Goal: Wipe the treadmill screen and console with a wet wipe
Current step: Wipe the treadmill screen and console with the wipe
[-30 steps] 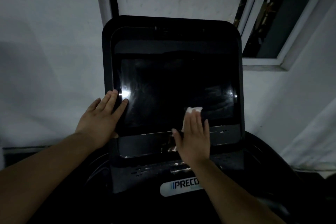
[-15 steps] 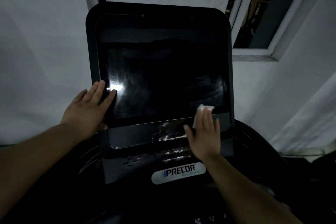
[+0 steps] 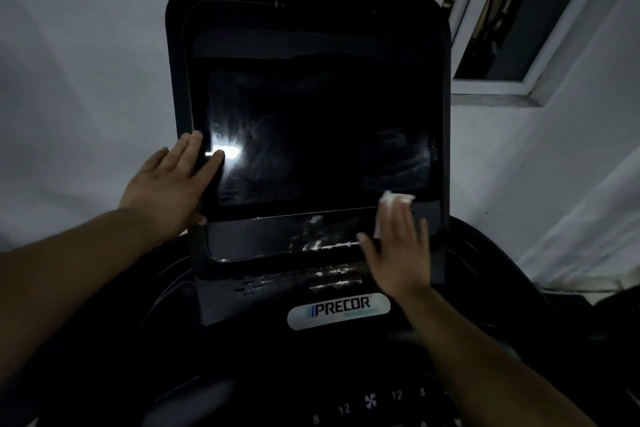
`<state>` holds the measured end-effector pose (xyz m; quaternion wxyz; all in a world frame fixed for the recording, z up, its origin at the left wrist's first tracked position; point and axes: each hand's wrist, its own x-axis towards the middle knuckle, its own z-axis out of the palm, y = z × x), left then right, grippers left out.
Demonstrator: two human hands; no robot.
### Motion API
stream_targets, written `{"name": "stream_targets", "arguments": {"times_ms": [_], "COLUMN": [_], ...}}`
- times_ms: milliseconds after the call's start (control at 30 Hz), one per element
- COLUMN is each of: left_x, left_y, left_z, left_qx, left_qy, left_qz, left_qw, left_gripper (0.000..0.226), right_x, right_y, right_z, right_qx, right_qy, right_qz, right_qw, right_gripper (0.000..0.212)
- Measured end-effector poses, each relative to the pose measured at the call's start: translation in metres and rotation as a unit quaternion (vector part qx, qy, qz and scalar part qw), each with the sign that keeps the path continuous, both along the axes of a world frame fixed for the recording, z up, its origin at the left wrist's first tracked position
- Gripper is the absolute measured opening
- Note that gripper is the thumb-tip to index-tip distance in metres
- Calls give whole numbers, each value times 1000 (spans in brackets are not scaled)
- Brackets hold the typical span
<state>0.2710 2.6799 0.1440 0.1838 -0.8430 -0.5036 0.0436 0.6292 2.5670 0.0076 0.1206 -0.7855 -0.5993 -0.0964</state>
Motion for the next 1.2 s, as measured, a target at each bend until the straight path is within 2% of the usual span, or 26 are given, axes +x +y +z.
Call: {"name": "stream_targets", "arguments": {"times_ms": [67, 133, 267, 300, 367, 433, 500, 633, 767, 867, 933, 1000, 1133, 1200], "left_x": [1, 1, 0, -1, -2, -2, -1, -1, -3, -6, -7, -5, -6, -7], "left_y": [0, 0, -1, -1, -1, 0, 0, 2, 3, 4, 4, 5, 8, 9], "left_z": [0, 1, 1, 1, 1, 0, 1, 0, 0, -1, -1, -1, -3, -6], "left_qx": [0, 2, 2, 2, 2, 0, -5, -9, -7, -7, -12, -13, -9, -9], "left_qy": [-1, -2, -1, -4, -10, -8, -3, -1, 1, -1, -2, -5, 4, 6], "left_qz": [1, 0, 1, 1, 1, 5, 9, 8, 7, 9, 10, 6, 3, 2], "left_qw": [1000, 1000, 1000, 1000, 1000, 1000, 1000, 1000, 1000, 1000, 1000, 1000, 1000, 1000], "left_gripper": [124, 124, 123, 123, 123, 123, 122, 122, 122, 121, 121, 121, 121, 120], "right_x": [15, 3, -33, -30, -17, -12, -28, -96, -147, -128, -118, -132, -202, -226], "right_y": [-2, -2, -7, -8, -6, -5, -4, -3, 4, 8, 10, 12, 15, 23], "right_z": [1, 0, -13, -14, -16, -16, -17, -17, -21, -20, -17, -14, -18, -14], "right_qx": [7, 17, 3, 1, 6, 24, 21, 11, 16, 17, 32, 29, 36, 33], "right_qy": [63, 94, 5, -10, 11, 74, 90, 37, -12, -38, -3, 35, 17, -2], "right_qz": [-54, -61, 79, 89, 27, -70, -86, 41, 161, 143, 63, 34, 172, 209], "right_qw": [997, 994, 997, 996, 1000, 995, 992, 998, 987, 989, 998, 998, 984, 977], "right_gripper": [88, 91, 90, 89, 87, 91, 95, 93, 88, 85, 85, 87, 85, 83]}}
